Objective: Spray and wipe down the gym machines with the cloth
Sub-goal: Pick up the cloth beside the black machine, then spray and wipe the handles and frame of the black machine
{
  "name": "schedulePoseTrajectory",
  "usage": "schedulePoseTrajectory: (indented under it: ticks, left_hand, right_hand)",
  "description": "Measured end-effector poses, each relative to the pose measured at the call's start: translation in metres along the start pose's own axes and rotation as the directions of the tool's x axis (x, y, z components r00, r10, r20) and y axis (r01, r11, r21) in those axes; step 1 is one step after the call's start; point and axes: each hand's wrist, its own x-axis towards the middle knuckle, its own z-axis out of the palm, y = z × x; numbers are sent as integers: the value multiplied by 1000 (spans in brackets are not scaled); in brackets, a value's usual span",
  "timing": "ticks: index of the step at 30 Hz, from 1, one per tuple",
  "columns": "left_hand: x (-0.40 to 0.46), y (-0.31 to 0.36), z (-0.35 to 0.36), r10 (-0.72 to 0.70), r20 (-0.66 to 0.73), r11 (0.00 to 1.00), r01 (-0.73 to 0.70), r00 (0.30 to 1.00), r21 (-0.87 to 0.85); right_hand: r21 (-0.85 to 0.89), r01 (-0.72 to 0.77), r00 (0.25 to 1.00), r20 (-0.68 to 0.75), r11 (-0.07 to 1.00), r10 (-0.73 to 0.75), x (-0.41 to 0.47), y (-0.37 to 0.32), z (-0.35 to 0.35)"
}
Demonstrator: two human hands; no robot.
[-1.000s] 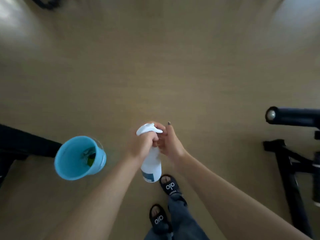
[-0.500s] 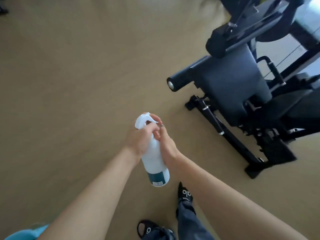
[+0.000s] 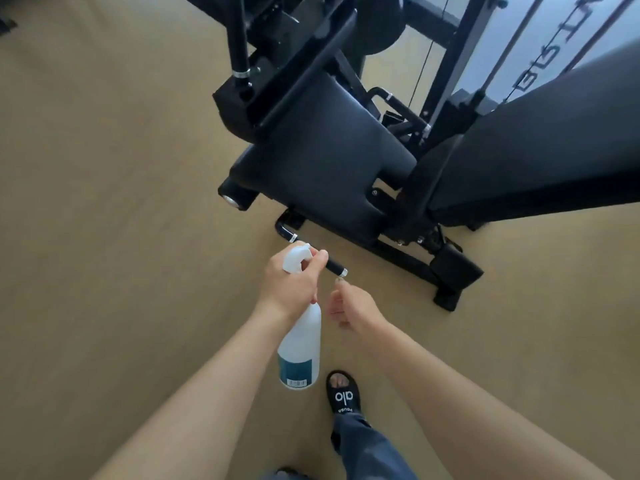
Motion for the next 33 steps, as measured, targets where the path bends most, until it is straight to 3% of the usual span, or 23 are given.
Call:
schedulePoseTrajectory:
  ticks: [3,8,14,21,33]
  left_hand:
    - [12,20,37,26,69,997,-31,997,76]
    - [35,33,89,74,232,975,-119,970,187]
    - [71,49,144,92,412,930,-226,906,290]
    - [110,62,190,95,521,893,-304,848,333]
    - [156,24,222,105,423,917,-252,900,309]
  right_hand:
    - [-63,-16,977,-212,998,2,28,14,-70]
    - [-57,-134,905,-415,989,99,59,43,-164]
    - [155,-78,832,-535,985,150,62,42,-217]
    - [361,5,811,-546,933,207,86,35,-240]
    - [491,31,887,-416,871,203,173,57,-269]
